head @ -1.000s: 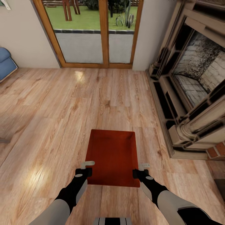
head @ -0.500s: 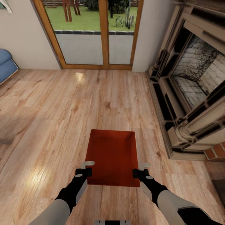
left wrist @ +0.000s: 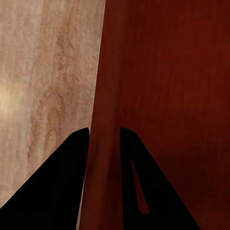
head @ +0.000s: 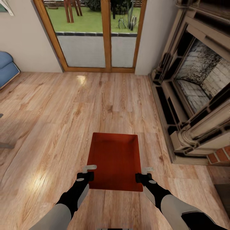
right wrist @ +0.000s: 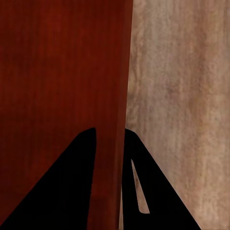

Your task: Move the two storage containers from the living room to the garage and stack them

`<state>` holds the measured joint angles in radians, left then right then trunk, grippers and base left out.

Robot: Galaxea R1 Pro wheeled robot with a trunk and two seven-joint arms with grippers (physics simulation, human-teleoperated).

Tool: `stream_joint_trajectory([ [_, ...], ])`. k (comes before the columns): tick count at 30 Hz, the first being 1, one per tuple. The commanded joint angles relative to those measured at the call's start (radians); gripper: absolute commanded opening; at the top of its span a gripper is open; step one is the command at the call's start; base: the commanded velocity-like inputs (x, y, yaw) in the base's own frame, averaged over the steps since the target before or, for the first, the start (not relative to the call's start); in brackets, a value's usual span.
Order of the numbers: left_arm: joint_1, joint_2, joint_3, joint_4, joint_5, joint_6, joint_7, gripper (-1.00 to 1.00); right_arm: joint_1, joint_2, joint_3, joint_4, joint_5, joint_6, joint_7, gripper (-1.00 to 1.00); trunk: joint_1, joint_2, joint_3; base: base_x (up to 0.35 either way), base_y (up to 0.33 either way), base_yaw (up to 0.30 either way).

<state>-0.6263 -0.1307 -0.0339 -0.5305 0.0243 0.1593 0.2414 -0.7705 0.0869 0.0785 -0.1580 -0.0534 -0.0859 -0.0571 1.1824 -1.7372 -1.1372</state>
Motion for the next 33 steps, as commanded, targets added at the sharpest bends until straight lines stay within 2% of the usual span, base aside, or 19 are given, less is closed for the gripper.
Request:
stream_joint_trajectory([
  [1,0.000,0.002,0.000,0.002,0.000,0.009,0.012,-1.00,-0.001,-0.001,0.010,-0.002,0.001,-0.028,-0.007,-1.00,-0.004,0.007,0.003,0.000,0.000,0.000],
  [33,0.000,0.002,0.000,0.014,-0.001,0.009,0.014,-1.00,-0.001,-0.002,0.010,-0.002,0.001,-0.028,-0.007,-1.00,-0.127,0.231,0.103,0.000,0.000,0.000],
])
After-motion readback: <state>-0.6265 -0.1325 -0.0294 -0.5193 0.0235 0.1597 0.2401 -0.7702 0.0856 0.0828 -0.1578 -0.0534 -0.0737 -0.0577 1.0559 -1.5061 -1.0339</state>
